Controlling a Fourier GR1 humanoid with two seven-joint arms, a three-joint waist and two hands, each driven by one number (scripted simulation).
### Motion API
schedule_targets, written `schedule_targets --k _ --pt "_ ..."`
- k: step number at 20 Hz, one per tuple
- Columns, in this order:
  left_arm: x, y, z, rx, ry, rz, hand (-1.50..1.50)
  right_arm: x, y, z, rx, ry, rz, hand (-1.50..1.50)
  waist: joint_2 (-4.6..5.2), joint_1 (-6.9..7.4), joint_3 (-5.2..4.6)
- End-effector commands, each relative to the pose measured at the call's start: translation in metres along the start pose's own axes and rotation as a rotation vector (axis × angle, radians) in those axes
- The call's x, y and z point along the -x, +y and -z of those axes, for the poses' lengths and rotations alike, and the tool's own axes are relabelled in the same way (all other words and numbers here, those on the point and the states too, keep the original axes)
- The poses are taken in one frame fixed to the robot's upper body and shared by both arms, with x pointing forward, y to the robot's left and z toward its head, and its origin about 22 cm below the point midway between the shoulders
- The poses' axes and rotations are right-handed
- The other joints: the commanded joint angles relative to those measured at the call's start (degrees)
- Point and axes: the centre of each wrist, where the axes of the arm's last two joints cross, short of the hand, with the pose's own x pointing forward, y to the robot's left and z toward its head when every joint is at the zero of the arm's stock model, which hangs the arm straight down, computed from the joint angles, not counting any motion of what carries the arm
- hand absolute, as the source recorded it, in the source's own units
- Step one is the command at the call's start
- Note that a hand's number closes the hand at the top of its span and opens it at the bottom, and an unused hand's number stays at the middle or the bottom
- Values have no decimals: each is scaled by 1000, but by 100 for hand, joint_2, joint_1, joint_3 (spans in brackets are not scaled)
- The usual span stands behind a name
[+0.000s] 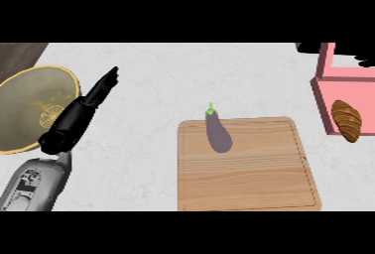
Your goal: Pick the croissant from the cutting board and place it in the cardboard box
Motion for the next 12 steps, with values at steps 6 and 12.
schedule_targets --k 6,12 --pt "1 5 -1 14 8 4 0 20 33 10 257 -150 751 -150 20 0 0" --pt "-5 2 5 6 -12 10 0 23 -11 -14 354 -95 899 -150 46 3 6"
